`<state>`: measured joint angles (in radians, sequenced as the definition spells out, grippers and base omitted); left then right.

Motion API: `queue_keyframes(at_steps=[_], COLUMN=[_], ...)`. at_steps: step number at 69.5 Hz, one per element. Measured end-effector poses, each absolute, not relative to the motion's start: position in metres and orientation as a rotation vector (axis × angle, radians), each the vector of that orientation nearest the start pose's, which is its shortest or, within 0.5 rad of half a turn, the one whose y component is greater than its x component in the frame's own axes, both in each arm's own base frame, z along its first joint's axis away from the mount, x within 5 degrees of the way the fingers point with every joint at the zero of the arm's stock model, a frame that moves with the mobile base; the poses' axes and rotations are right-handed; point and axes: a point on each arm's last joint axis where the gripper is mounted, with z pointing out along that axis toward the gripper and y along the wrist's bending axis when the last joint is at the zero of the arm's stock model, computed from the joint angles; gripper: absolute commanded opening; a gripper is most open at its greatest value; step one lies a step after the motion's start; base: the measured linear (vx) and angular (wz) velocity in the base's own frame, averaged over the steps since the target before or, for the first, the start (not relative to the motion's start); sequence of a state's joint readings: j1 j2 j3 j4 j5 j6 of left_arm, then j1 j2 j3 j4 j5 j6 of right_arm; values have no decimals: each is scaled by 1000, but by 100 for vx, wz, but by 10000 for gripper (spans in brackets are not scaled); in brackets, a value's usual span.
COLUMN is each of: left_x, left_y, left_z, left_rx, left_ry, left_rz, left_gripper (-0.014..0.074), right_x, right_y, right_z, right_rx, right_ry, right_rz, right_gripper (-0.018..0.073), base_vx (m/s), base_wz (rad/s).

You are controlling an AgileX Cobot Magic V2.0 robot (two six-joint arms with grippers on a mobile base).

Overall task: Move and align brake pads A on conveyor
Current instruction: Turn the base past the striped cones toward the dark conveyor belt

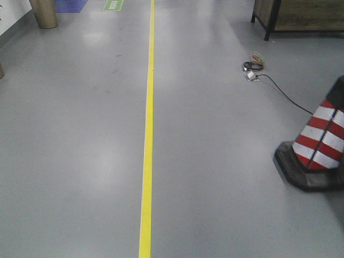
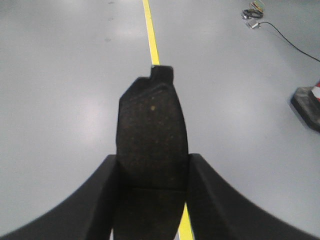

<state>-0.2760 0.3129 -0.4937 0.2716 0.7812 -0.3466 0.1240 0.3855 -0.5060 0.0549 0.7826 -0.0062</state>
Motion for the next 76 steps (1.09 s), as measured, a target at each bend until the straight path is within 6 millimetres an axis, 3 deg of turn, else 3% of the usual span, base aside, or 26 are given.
queue_keyframes(at_steps=[35,76], left_x=[60,60], left_y=[1,1], left_z=[292,292], left_rx=[11,12], left_ry=[2057,2057], left_rz=[-67,-66], left_gripper=[-6,-6], right_x=[69,69], right_y=[12,12], right_z=[289,289], right_rx=[-120,-120], right_ry=[2144,2144], right_rz=[134,134], right_gripper=[-4,-4], base_vx=[54,33], base_wz=[-3,-64])
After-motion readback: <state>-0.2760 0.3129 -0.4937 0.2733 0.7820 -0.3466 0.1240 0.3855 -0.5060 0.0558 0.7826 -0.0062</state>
